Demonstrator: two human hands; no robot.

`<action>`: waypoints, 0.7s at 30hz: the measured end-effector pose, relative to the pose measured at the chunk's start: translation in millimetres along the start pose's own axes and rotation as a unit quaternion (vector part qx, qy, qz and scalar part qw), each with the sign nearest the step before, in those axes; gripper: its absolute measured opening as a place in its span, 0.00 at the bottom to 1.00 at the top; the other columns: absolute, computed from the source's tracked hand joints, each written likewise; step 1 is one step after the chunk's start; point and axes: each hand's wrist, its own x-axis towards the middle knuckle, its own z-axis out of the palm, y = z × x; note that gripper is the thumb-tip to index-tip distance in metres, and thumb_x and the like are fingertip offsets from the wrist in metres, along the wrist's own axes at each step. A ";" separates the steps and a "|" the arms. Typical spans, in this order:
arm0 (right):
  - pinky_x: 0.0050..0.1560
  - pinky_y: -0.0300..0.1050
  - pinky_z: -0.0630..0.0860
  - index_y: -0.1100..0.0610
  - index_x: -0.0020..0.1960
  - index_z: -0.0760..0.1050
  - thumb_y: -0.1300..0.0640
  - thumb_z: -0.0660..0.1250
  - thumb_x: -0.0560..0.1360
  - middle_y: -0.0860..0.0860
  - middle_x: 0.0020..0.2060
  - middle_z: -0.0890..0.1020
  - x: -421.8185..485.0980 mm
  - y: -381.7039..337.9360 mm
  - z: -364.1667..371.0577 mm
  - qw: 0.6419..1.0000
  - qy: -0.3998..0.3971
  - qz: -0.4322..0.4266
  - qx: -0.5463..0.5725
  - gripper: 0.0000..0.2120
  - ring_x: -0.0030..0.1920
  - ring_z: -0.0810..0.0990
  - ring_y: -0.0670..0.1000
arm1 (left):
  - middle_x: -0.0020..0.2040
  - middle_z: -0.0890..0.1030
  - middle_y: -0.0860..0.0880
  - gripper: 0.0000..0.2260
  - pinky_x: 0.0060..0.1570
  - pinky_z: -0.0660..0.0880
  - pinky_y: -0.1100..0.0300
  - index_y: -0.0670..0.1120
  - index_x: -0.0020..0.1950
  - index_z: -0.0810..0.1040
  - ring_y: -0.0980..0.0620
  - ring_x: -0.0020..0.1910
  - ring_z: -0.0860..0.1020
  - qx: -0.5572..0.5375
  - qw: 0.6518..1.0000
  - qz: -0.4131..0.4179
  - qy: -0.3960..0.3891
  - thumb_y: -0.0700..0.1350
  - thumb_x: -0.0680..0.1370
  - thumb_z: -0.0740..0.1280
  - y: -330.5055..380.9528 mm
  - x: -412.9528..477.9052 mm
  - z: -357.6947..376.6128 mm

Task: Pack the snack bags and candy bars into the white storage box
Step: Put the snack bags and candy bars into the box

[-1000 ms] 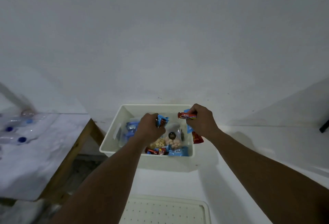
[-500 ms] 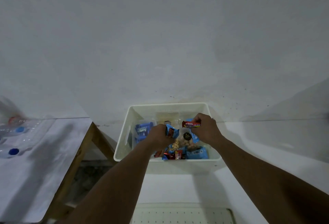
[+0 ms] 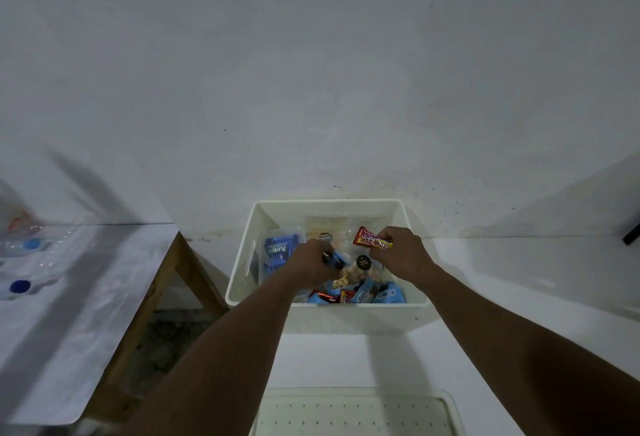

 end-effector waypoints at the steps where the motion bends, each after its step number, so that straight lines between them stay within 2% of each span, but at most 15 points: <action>1: 0.37 0.41 0.72 0.56 0.50 0.80 0.56 0.73 0.71 0.53 0.42 0.82 -1.9 -1.1 -0.3 1.000 -0.006 -0.001 0.006 0.09 0.39 0.78 0.50 | 0.52 0.84 0.44 0.17 0.44 0.79 0.63 0.43 0.58 0.80 0.51 0.47 0.83 -0.009 1.000 -0.002 -0.001 0.43 0.71 0.77 0.4 -1.6 -0.5; 5: 0.38 0.38 0.70 0.56 0.49 0.82 0.54 0.73 0.71 0.49 0.40 0.82 -9.1 -4.1 -2.3 1.000 -0.015 -0.005 0.021 0.08 0.38 0.78 0.47 | 0.53 0.85 0.46 0.17 0.53 0.81 0.56 0.44 0.59 0.80 0.51 0.50 0.83 -0.016 1.000 0.000 -0.004 0.44 0.72 0.77 4.4 -6.7 -3.4; 7: 0.43 0.38 0.71 0.55 0.48 0.82 0.56 0.73 0.71 0.46 0.40 0.81 -12.6 -5.6 -4.4 1.000 -0.010 0.000 0.024 0.07 0.43 0.79 0.48 | 0.53 0.85 0.46 0.16 0.54 0.81 0.53 0.45 0.58 0.81 0.51 0.50 0.83 -0.015 1.000 0.005 0.003 0.45 0.72 0.76 6.0 -9.2 -4.4; 11: 0.49 0.41 0.74 0.56 0.46 0.82 0.60 0.70 0.72 0.44 0.39 0.80 -21.7 -6.2 -9.1 1.000 -0.004 -0.001 0.014 0.04 0.46 0.79 0.48 | 0.54 0.84 0.45 0.12 0.52 0.82 0.55 0.45 0.57 0.82 0.51 0.48 0.83 -0.013 1.000 0.013 0.016 0.44 0.74 0.74 7.8 -19.2 -4.1; 15: 0.51 0.44 0.78 0.57 0.45 0.82 0.60 0.69 0.72 0.48 0.41 0.83 -35.4 -3.2 -8.4 1.000 -0.004 -0.005 0.005 0.04 0.45 0.81 0.50 | 0.56 0.84 0.45 0.11 0.54 0.80 0.56 0.44 0.58 0.82 0.51 0.51 0.82 -0.005 0.999 0.018 0.031 0.43 0.76 0.71 8.4 -36.4 0.5; 18: 0.50 0.43 0.78 0.58 0.45 0.83 0.61 0.68 0.72 0.49 0.41 0.84 -52.2 1.8 -3.2 1.000 -0.001 -0.001 0.013 0.05 0.44 0.82 0.50 | 0.59 0.83 0.45 0.13 0.55 0.77 0.59 0.43 0.60 0.82 0.48 0.56 0.81 0.002 0.999 0.022 0.047 0.42 0.76 0.69 4.9 -52.7 6.2; 21: 0.41 0.39 0.77 0.57 0.43 0.82 0.62 0.68 0.72 0.49 0.38 0.83 -71.8 10.3 3.2 1.000 -0.013 0.001 0.029 0.05 0.41 0.84 0.50 | 0.58 0.83 0.46 0.11 0.57 0.78 0.58 0.46 0.56 0.83 0.50 0.56 0.81 -0.002 0.998 0.003 0.062 0.43 0.74 0.70 -2.6 -69.3 14.4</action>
